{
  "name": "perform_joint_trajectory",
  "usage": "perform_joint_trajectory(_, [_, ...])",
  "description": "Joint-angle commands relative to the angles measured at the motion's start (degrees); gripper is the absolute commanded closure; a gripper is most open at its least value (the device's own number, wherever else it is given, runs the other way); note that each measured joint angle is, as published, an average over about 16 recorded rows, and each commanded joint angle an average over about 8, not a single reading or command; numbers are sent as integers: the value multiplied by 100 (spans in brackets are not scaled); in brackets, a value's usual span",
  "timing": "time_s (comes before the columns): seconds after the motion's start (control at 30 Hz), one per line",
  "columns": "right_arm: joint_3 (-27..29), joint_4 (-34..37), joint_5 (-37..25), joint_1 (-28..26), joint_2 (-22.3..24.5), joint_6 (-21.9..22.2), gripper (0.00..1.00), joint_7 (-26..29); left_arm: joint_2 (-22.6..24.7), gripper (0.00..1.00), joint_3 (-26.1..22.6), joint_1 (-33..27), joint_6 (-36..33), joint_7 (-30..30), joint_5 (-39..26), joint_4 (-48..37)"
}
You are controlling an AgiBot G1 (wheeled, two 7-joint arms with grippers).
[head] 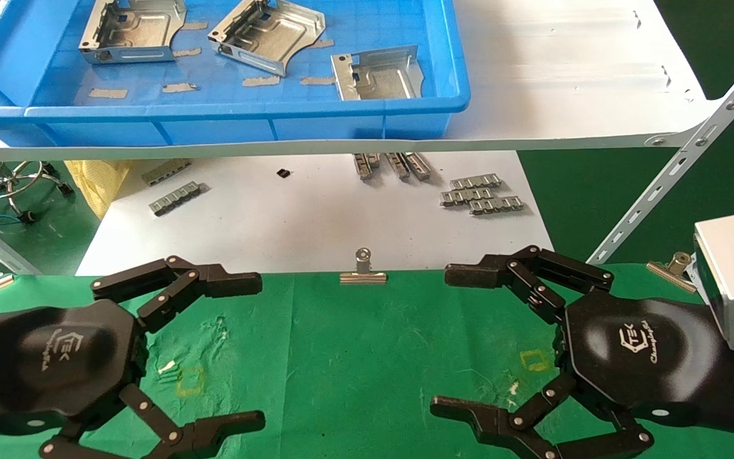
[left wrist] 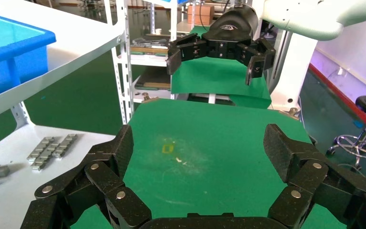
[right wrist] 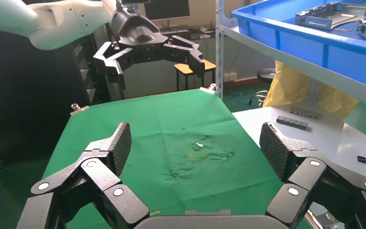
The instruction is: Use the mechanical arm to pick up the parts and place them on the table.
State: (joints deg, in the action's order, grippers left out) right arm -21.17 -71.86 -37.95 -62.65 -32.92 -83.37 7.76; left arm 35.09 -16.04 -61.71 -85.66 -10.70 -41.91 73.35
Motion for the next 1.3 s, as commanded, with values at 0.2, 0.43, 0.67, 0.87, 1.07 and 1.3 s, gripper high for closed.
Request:
perform_joint_trajectory(0.2, [0, 0, 0, 0, 0, 0, 0, 0, 0, 0, 0, 0, 0, 0, 0, 0])
perform_joint_trajectory(0.43, [0, 0, 0, 0, 0, 0, 0, 0, 0, 0, 0, 0, 0, 0, 0, 0])
perform_joint_trajectory(0.67, [0, 0, 0, 0, 0, 0, 0, 0, 0, 0, 0, 0, 0, 0, 0, 0])
perform_joint_trajectory(0.87, [0, 0, 0, 0, 0, 0, 0, 0, 0, 0, 0, 0, 0, 0, 0, 0])
perform_joint_trajectory(1.07, [0, 0, 0, 0, 0, 0, 70, 0, 0, 0, 0, 0, 0, 0, 0, 0])
perform_joint_trajectory(1.3, [0, 0, 0, 0, 0, 0, 100, 0, 0, 0, 0, 0, 0, 0, 0, 0])
